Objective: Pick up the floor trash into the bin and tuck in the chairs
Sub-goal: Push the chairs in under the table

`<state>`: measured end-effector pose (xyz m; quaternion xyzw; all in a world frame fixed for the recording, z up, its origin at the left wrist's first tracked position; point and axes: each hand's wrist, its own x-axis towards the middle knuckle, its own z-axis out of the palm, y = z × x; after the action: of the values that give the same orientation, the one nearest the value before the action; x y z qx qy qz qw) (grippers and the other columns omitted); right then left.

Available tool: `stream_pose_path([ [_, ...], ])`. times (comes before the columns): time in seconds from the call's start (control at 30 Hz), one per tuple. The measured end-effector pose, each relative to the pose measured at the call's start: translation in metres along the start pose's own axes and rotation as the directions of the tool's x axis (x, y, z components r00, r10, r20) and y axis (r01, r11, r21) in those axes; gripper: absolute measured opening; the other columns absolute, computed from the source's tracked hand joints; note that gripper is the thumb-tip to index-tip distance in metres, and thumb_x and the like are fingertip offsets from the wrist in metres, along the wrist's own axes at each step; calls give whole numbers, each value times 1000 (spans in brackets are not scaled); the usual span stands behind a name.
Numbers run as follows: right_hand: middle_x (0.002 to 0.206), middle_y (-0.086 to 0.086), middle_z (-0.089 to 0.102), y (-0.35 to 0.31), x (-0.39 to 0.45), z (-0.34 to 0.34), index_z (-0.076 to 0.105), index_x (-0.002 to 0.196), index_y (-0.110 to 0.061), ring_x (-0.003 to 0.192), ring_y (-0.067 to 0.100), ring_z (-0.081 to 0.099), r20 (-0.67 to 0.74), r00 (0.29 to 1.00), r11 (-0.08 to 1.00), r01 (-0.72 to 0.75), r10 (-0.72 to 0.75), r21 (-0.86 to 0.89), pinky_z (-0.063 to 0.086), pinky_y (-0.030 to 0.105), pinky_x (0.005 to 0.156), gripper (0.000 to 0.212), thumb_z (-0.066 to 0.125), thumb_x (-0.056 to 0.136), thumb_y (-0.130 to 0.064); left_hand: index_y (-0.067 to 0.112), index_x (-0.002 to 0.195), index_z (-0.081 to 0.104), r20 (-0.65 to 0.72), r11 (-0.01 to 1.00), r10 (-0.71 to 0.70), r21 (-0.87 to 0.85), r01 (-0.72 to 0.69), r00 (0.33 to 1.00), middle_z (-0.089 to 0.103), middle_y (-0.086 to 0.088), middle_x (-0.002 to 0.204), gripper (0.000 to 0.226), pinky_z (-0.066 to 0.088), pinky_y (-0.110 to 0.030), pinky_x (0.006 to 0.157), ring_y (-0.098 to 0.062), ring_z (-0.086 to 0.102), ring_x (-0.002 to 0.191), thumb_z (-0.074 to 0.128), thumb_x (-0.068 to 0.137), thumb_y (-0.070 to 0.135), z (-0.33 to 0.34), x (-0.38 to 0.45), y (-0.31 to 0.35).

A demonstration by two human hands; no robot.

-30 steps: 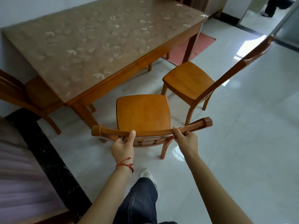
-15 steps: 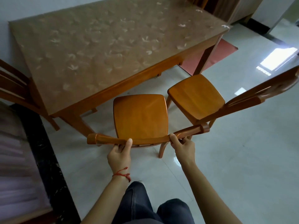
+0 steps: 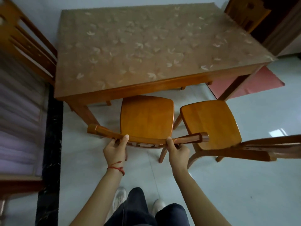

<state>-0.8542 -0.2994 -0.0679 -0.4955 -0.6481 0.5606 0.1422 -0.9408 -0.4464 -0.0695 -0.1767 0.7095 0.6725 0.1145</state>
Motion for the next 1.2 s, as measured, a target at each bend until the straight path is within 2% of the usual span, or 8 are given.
stream_pose_path([
  [0.13, 92, 8, 70, -11, 32, -9, 64, 100, -2, 77, 15, 64, 48, 999, 1000, 18, -19, 6, 40, 14, 56, 37, 57, 88, -36, 22, 72, 65, -36, 1000, 6, -18, -6, 999, 66, -2, 75, 10, 51, -46, 84, -28, 64, 86, 72, 78, 26, 28, 0, 6],
  [0.27, 93, 10, 70, -21, 59, -9, 63, 101, -1, 81, 19, 65, 81, 996, 999, 40, -39, -7, 45, 15, 62, 39, 57, 88, -37, 20, 70, 64, -71, 999, 2, -39, -5, 997, 65, -2, 72, 13, 52, -47, 82, -26, 63, 80, 72, 78, 25, 49, 8, 12],
  [0.5, 73, 2, 65, -43, 97, -7, 63, 85, -4, 63, 10, 61, 128, 990, 998, 60, -57, -20, 39, 14, 53, 29, 58, 88, -33, 18, 71, 64, -116, 996, 24, -79, -33, 993, 64, -2, 71, 12, 52, -45, 81, -21, 62, 73, 71, 80, 22, 79, 30, 16],
  [0.63, 60, 1, 59, -57, 121, -3, 56, 68, -10, 53, 10, 54, 146, 986, 996, 89, -86, -15, 39, 15, 50, 28, 58, 88, -29, 22, 74, 67, -147, 995, 42, -84, -55, 988, 68, -3, 80, 7, 51, -46, 85, -25, 65, 86, 72, 78, 23, 97, 46, 18],
  [0.77, 58, 0, 56, -71, 147, 12, 56, 70, -7, 48, 6, 50, 191, 977, 993, 106, -97, -41, 37, 7, 42, 28, 59, 88, -29, 22, 73, 66, -175, 995, 40, -85, -56, 984, 67, -1, 77, 8, 51, -45, 85, -25, 65, 85, 71, 79, 24, 111, 68, 30],
  [0.9, 60, 1, 59, -84, 166, 34, 57, 68, -9, 52, 10, 56, 206, 971, 991, 130, -121, -29, 39, 7, 43, 26, 61, 86, -28, 23, 71, 66, -204, 996, 22, -78, -39, 979, 67, -1, 79, 10, 51, -45, 87, -24, 65, 86, 72, 78, 27, 115, 97, 43],
  [1.07, 66, 1, 64, -99, 186, 55, 61, 75, -8, 64, 14, 63, 218, 969, 991, 124, -113, -40, 43, 19, 56, 25, 63, 85, -31, 20, 71, 66, -247, 992, -11, -125, -20, 969, 66, 1, 75, 10, 51, -41, 86, -17, 63, 79, 72, 78, 21, 125, 122, 60],
  [1.2, 67, 4, 64, -114, 206, 68, 62, 78, -4, 65, 15, 63, 243, 965, 993, 113, -102, -31, 42, 19, 56, 30, 62, 85, -33, 14, 76, 65, -285, 991, -8, -129, -30, 959, 63, 3, 74, 9, 51, -28, 75, -10, 61, 72, 69, 82, 19, 139, 138, 77],
])
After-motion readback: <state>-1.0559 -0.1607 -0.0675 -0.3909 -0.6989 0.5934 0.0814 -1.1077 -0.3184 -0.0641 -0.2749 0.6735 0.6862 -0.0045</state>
